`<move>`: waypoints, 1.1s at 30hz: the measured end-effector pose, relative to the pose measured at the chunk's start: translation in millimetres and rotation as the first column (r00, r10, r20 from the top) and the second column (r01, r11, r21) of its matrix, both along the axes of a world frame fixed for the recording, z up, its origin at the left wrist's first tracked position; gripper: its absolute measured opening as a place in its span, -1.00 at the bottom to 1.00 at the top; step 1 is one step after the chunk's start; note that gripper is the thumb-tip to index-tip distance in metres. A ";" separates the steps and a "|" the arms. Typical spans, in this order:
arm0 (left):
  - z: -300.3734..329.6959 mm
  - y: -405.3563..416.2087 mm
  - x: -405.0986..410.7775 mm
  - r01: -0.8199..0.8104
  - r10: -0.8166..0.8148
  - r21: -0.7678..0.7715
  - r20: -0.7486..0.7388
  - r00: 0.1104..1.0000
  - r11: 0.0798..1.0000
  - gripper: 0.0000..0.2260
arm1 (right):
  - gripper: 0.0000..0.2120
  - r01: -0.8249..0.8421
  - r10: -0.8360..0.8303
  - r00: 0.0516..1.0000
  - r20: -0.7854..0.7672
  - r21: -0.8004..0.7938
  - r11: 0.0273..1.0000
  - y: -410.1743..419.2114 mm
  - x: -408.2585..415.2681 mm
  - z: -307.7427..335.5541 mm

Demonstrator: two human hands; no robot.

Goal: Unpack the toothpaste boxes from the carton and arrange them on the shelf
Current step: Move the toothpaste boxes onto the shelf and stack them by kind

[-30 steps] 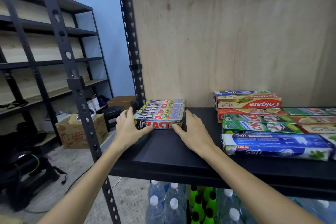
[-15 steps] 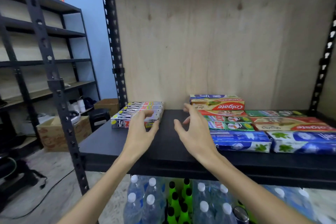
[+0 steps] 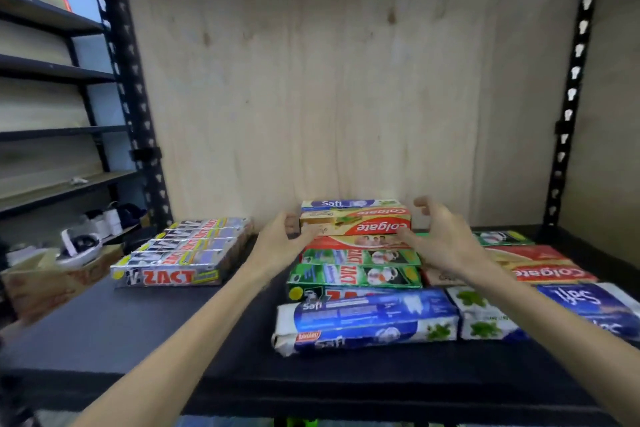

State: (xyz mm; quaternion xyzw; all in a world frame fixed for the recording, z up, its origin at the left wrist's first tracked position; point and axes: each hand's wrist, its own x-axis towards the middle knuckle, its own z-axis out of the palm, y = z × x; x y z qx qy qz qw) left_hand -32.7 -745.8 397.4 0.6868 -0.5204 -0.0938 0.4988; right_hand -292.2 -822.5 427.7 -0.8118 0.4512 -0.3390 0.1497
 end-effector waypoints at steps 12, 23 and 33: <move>7.1 -49.7 19.1 0.149 -0.133 0.091 -0.167 0.977 0.985 -0.45 | -0.23 -0.108 0.128 0.990 -0.058 0.263 0.959 -75.9 22.5 -2.1; 7.5 -49.7 10.0 0.107 -0.103 0.006 -0.207 0.973 0.994 -0.58 | -0.33 -0.142 0.121 0.989 0.082 0.333 0.932 -85.8 22.7 -1.4; 33.3 -20.7 -25.5 0.090 -0.091 -0.013 -0.133 0.987 0.996 -0.44 | -0.15 -0.229 0.151 0.939 0.308 0.233 0.945 -52.1 -27.2 9.4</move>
